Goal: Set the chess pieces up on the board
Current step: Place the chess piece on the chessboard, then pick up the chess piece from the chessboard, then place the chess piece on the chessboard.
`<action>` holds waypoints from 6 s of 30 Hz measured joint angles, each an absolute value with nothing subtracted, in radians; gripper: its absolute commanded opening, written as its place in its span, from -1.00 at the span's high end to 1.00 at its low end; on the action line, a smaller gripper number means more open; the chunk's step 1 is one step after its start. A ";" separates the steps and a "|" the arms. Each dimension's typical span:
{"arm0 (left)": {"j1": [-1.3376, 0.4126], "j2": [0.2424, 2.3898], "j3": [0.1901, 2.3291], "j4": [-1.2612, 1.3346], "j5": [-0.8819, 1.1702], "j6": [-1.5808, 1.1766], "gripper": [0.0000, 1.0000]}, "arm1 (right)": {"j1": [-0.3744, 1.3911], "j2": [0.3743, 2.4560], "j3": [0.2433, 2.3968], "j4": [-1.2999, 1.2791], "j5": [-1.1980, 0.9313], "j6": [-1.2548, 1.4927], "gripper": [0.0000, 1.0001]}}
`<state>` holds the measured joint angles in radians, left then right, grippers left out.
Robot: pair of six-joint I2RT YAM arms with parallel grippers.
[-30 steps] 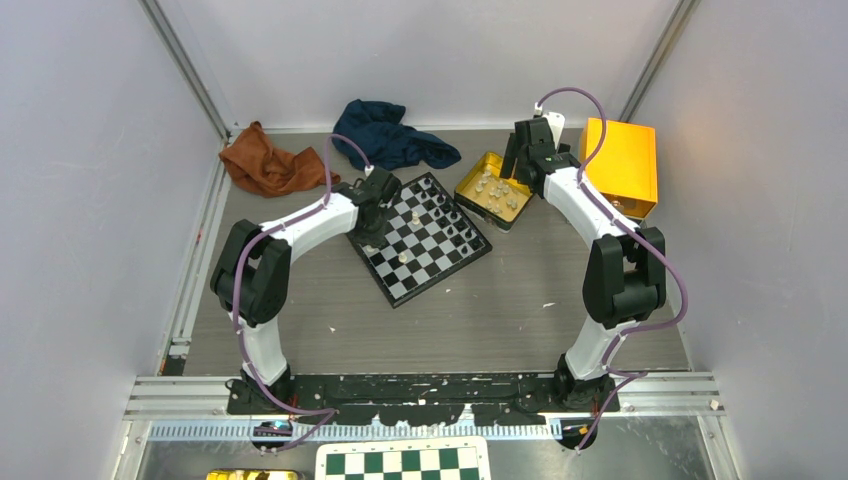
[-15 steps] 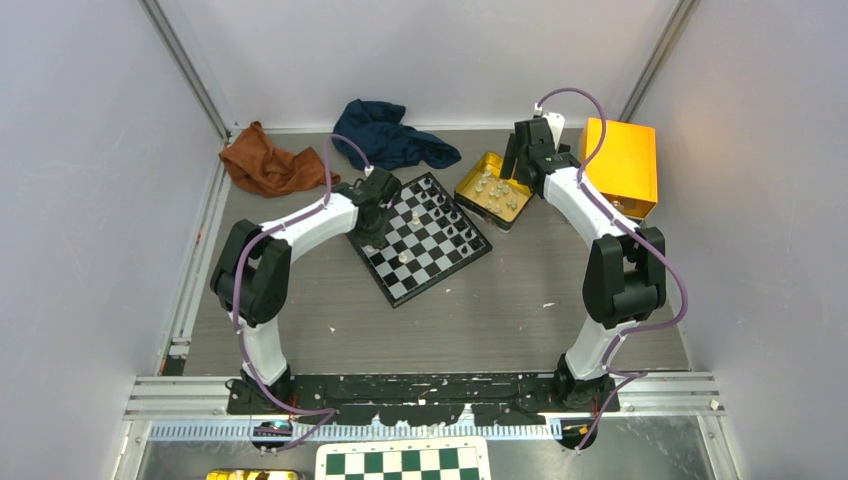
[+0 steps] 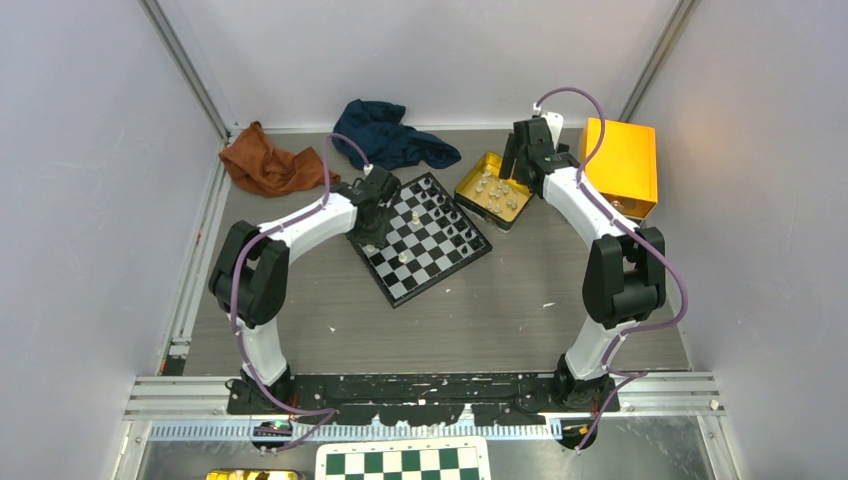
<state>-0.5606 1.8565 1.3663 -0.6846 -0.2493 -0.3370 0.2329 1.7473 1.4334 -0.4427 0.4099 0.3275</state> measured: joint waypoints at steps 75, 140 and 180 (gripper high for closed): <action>-0.680 1.885 1.375 -0.580 -0.033 -0.226 0.63 | 0.227 1.755 1.463 -0.442 0.436 0.326 -0.73; -0.505 1.808 1.404 -0.704 -0.295 -0.471 1.00 | 0.227 1.768 1.466 -0.442 0.434 0.323 -0.73; -0.482 1.774 1.248 -0.505 -0.251 -0.490 0.93 | 0.227 1.768 1.466 -0.443 0.433 0.319 -0.73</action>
